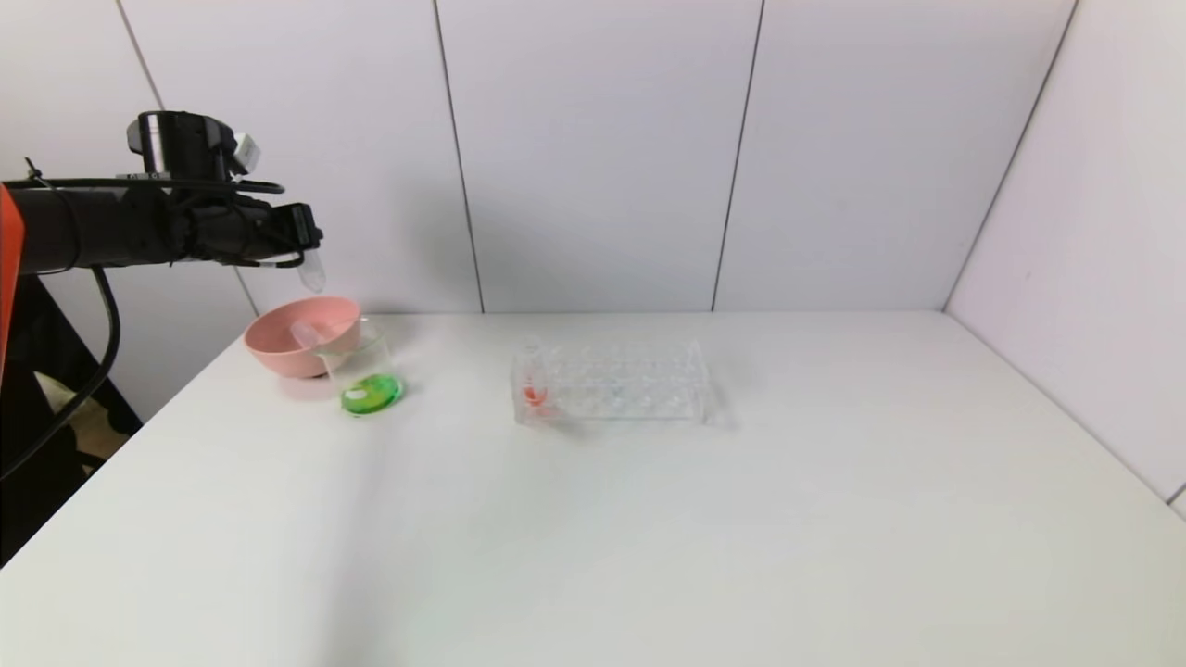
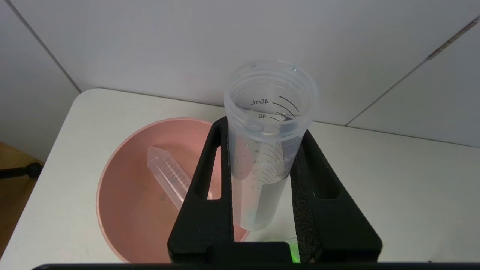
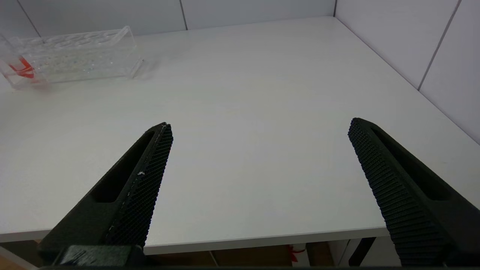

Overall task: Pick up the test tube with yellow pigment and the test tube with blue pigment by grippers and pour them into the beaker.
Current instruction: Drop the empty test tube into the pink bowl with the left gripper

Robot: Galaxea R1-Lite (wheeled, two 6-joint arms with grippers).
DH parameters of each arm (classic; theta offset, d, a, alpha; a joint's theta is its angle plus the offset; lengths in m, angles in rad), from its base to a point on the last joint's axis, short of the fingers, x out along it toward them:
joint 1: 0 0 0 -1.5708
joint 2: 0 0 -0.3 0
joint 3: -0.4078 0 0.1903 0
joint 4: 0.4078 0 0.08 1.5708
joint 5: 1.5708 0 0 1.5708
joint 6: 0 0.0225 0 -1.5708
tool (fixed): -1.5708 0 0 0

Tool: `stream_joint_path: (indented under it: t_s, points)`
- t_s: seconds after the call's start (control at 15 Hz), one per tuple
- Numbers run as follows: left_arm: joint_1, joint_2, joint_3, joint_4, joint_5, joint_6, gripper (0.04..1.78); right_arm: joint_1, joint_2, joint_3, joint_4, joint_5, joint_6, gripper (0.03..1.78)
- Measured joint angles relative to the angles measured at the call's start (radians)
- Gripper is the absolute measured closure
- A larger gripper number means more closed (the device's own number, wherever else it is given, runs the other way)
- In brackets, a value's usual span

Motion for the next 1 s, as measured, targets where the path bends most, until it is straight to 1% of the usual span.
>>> stream_joint_path:
  t_s: [0.47,1.0]
  points:
    - [0.04,0.047,0.011,0.014,0.002,0.043,1.37,0.0,0.0,0.0,0.0,0.0,0.0,0.1]
    - [0.049,0.044,0.027,0.031,-0.005,0.065,1.36,0.0,0.0,0.0,0.0,0.0,0.0,0.1]
